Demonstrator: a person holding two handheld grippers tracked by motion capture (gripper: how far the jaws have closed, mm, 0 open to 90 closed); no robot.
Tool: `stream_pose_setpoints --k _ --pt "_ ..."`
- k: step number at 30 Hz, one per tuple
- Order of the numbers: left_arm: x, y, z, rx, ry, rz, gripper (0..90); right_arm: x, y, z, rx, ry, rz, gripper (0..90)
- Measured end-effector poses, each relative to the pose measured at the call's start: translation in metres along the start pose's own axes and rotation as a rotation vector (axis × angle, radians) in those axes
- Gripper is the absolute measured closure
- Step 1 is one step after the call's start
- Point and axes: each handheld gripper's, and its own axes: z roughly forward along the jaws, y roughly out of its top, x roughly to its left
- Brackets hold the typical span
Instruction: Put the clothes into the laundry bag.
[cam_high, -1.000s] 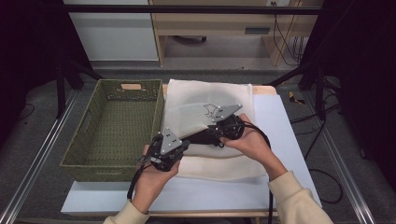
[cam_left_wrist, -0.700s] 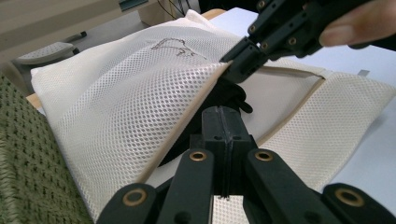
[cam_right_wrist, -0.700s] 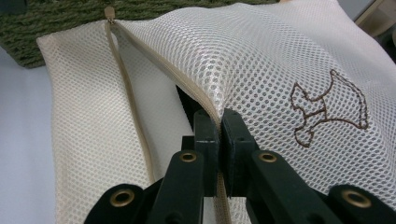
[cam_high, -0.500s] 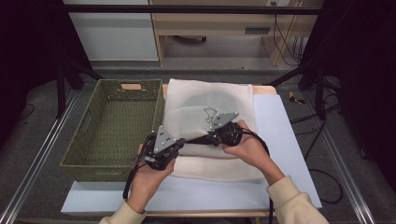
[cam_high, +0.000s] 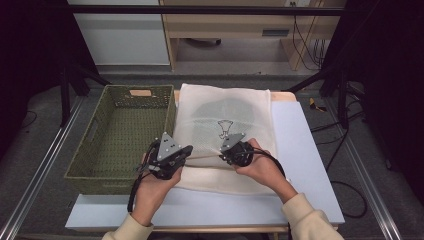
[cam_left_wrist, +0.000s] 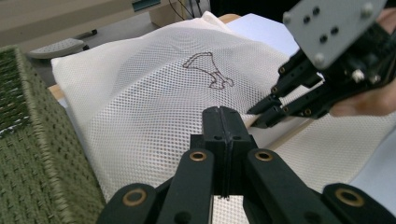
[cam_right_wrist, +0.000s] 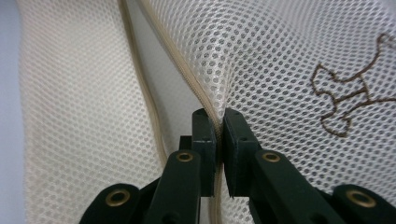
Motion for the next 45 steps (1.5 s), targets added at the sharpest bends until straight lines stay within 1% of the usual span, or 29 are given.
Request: stream_pose_setpoints --k 3,5,6,8,11,14,18,20,21,22,23,26,27,28,29,30,33,34,36,40,45 --pt "0.004 -0.001 -0.002 -0.003 0.01 -0.009 89.9 0.004 -0.003 0.005 0.027 -0.014 -0.009 83.9" --pt "0.006 -0.001 -0.003 -0.001 0.015 -0.007 89.9 0.005 -0.004 0.008 0.033 -0.024 -0.018 83.8" --pt "0.007 -0.001 -0.004 -0.001 0.016 -0.008 89.9 0.005 -0.005 0.01 0.034 -0.024 -0.014 83.8" --pt "0.009 -0.001 -0.005 -0.002 0.019 -0.01 89.9 0.006 -0.006 0.012 0.048 -0.03 -0.026 83.5" --pt "0.01 -0.001 -0.007 -0.003 0.023 -0.01 89.9 0.007 -0.007 0.014 0.05 -0.034 -0.03 80.2" --pt "0.011 -0.001 -0.007 0.0 0.025 -0.008 89.9 0.009 -0.006 0.011 0.033 -0.039 -0.022 76.6" --pt "0.011 0.0 -0.008 -0.001 0.028 -0.009 90.0 0.013 -0.004 0.004 0.006 -0.054 -0.016 63.6" --pt "0.012 0.0 -0.009 0.005 0.028 -0.003 89.9 0.015 -0.002 0.0 -0.004 -0.067 -0.003 55.7" --pt "0.012 0.0 -0.009 0.005 0.03 -0.003 90.0 0.015 -0.002 -0.002 -0.009 -0.068 -0.002 54.2" --pt "0.012 0.0 -0.009 0.006 0.03 -0.002 89.9 0.016 -0.002 -0.004 -0.013 -0.077 -0.006 49.9" --pt "0.012 0.0 -0.009 0.007 0.031 0.0 90.0 0.017 -0.002 -0.006 -0.028 -0.097 -0.003 44.2" --pt "0.013 0.001 -0.01 0.011 0.031 0.003 89.9 0.02 0.0 -0.01 -0.037 -0.115 0.013 32.6" --pt "0.013 0.001 -0.01 0.011 0.031 0.003 90.0 0.02 0.0 -0.01 -0.037 -0.115 0.013 32.6" --pt "0.013 0.001 -0.011 0.012 0.031 0.006 89.9 0.023 0.001 -0.014 -0.044 -0.126 0.019 23.7" --pt "0.013 0.001 -0.011 0.013 0.032 0.005 90.0 0.023 0.002 -0.014 -0.046 -0.131 0.019 19.8" --pt "0.013 0.001 -0.011 0.013 0.033 0.004 90.0 0.023 0.003 -0.016 -0.042 -0.136 0.03 16.6" --pt "0.014 0.0 -0.012 0.015 0.036 0.003 89.9 0.022 0.005 -0.022 -0.044 -0.145 0.051 10.7" --pt "0.014 0.0 -0.012 0.015 0.036 0.003 89.9 0.022 0.006 -0.024 -0.038 -0.15 0.054 9.5" --pt "0.016 0.0 -0.014 0.022 0.041 0.007 90.0 0.022 0.006 -0.027 -0.042 -0.161 0.065 9.0" --pt "0.019 0.0 -0.016 0.029 0.045 0.011 89.9 0.019 0.008 -0.035 -0.054 -0.165 0.095 7.7" --pt "0.023 0.001 -0.019 0.043 0.056 0.019 89.9 0.015 0.011 -0.042 -0.07 -0.174 0.116 7.4"
